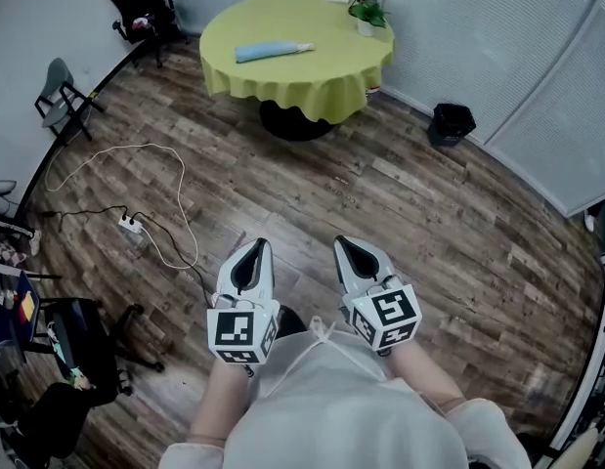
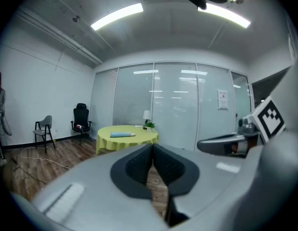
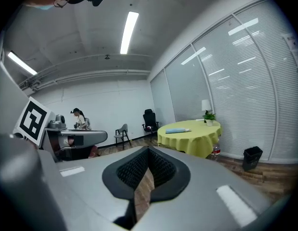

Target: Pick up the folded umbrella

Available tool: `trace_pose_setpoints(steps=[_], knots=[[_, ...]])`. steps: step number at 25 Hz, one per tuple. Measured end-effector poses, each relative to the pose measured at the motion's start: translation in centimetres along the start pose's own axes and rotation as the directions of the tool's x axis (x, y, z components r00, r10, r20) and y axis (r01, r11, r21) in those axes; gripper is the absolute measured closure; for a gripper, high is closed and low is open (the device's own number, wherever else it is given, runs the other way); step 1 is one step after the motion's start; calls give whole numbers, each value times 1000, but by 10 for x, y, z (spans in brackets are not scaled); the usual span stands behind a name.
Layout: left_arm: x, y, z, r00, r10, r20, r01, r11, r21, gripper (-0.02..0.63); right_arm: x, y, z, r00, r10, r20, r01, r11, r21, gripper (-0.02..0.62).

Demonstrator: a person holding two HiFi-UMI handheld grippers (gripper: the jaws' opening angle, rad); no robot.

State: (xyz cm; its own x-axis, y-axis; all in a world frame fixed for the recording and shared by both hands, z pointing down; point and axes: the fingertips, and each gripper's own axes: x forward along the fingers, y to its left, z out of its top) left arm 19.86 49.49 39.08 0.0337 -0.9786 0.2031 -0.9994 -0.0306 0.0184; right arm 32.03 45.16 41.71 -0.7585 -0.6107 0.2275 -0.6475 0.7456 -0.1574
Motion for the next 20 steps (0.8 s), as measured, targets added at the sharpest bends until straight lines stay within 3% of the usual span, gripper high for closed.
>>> trace_pose_setpoints(steps=[8, 20], knots=[[51, 86, -6, 999, 42, -28, -43, 998, -45, 600, 89, -5, 3, 999, 6, -36, -4, 999, 32, 595], [204, 300, 48, 1000, -18, -21, 16, 996, -85, 600, 321, -3, 76, 991, -118, -60, 121, 992, 42, 595]])
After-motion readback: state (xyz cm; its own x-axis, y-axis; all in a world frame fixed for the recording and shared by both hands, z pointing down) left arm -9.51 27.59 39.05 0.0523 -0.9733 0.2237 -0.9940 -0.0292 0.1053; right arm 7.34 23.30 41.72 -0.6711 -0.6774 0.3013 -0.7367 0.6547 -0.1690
